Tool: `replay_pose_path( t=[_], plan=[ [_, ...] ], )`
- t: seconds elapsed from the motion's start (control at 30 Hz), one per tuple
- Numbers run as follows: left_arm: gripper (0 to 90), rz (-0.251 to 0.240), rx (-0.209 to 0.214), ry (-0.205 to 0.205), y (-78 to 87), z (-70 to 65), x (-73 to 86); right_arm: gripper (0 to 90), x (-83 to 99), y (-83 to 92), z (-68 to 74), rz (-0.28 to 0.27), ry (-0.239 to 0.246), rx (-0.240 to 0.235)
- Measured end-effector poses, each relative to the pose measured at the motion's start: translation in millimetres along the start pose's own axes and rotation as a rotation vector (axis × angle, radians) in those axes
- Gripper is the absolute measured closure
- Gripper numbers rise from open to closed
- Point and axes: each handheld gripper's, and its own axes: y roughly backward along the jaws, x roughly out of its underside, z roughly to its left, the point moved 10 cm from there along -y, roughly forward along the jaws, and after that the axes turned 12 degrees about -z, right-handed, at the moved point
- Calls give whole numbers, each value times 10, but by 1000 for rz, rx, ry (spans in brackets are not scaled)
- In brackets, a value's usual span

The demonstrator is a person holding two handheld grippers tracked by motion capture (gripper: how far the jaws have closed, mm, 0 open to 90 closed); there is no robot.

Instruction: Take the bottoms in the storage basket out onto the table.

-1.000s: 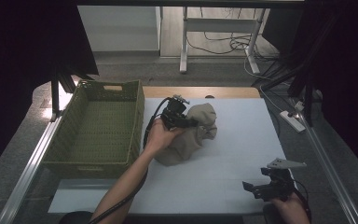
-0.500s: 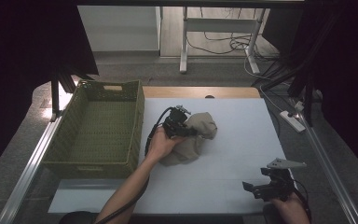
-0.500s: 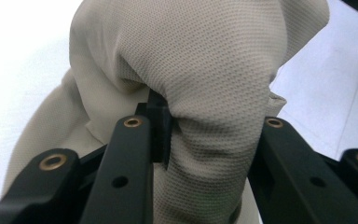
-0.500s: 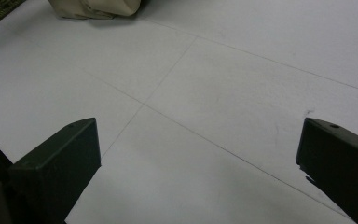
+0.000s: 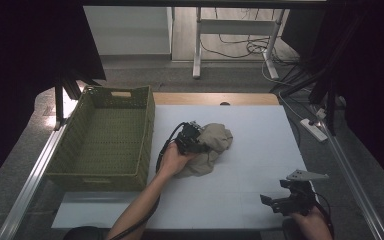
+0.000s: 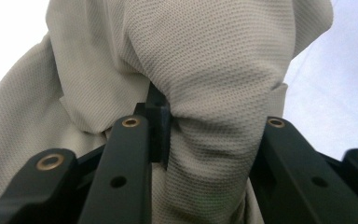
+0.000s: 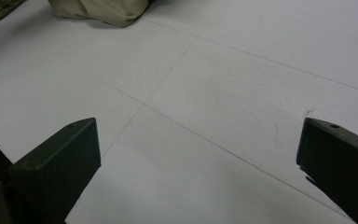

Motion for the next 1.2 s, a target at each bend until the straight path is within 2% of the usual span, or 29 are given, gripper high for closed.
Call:
replay_pose_path(
  t=[0.07,0.13,0.33,0.47,0.53,0.63,0.7,0.8,0.9,1.2],
  plan=[
    [673,4,3,5,-26,14,38,1,2,0,1,3,2,1],
    [667,11,-6,-11,-47,43,78,1,4,0,1,4,5,1],
    [629,21,2,21,-77,77,137,1,2,1,2,0,0,3],
    [586,21,-13,-7,-91,76,169,1,5,-3,4,3,7,3],
    [571,5,-14,-11,-97,75,183,1,6,-4,5,3,7,3],
    [547,-26,-4,10,-100,80,201,1,7,-5,7,5,8,4],
    [512,-34,-2,11,-102,80,213,1,10,-6,11,8,8,4],
    [472,-36,-2,3,-106,71,217,1,12,-8,11,11,13,1],
    [431,-32,-17,-28,-112,66,224,1,12,-9,11,11,13,2],
    [304,-42,-37,-30,-112,81,232,1,15,-10,14,13,16,0]
  ],
)
